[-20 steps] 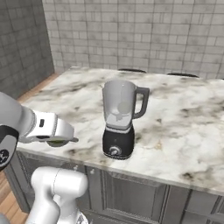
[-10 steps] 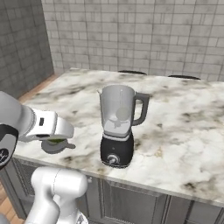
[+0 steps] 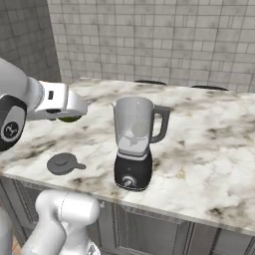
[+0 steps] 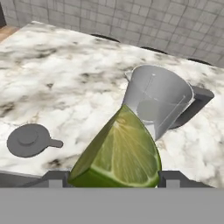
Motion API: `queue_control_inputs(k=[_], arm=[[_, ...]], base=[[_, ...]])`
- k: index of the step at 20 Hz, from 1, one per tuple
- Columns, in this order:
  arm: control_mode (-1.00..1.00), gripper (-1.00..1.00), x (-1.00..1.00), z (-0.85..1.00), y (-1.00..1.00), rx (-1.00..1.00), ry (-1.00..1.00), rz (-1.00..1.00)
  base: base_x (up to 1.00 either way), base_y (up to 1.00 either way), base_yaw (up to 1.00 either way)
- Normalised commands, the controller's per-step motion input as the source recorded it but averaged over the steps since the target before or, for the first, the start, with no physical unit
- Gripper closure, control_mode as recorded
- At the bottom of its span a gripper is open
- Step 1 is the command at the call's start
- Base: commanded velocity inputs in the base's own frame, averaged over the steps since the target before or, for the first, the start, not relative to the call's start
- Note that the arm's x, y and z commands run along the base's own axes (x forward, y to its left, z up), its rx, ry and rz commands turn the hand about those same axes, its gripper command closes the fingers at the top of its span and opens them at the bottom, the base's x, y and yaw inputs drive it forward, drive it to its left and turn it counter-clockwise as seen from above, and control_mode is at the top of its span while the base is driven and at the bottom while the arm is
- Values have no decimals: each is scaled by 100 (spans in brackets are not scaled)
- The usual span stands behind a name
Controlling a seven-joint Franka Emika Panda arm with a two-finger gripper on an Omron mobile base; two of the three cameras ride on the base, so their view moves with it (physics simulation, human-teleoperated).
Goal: Grab the lime and lemon wedge from the fridge, place them in the blender, close the lid, and turn on the blender to create a marinade.
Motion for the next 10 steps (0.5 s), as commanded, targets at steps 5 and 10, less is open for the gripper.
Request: queue_control_inputs(k=[5,10], arm=[[-100,100,93,22,-33,1,3,0],[-100,100,77,11,-59,3,1,0]], base=[[0,0,0],[0,0,0]])
